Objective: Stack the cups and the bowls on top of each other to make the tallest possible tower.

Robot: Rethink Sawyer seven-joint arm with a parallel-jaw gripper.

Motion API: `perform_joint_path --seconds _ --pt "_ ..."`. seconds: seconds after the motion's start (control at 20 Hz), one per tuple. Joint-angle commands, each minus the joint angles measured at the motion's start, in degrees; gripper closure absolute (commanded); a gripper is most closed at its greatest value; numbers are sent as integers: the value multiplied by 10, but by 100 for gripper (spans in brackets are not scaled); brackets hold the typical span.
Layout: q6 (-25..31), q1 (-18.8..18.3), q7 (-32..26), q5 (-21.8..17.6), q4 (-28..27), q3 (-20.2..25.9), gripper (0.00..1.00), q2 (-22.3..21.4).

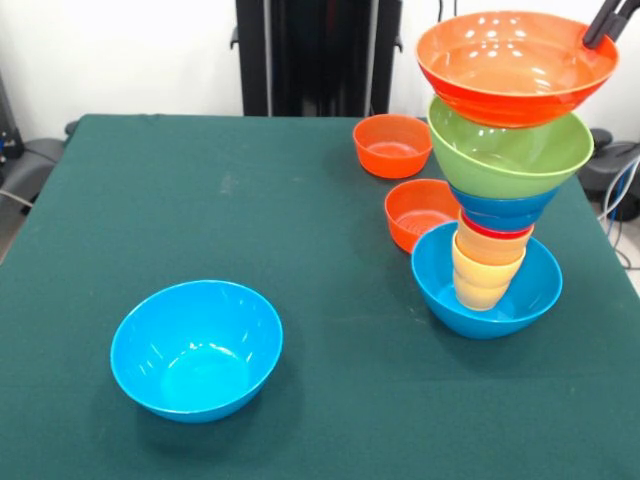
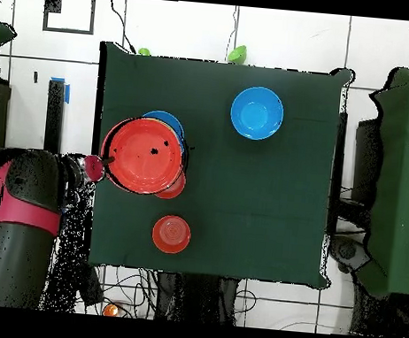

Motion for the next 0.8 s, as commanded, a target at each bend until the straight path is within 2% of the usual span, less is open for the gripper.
perform_joint_path --seconds 0.05,0.8 --pt "-21 -9 90 -9 0 25 100 24" --pt "-33 -6 95 -10 4 18 100 29"
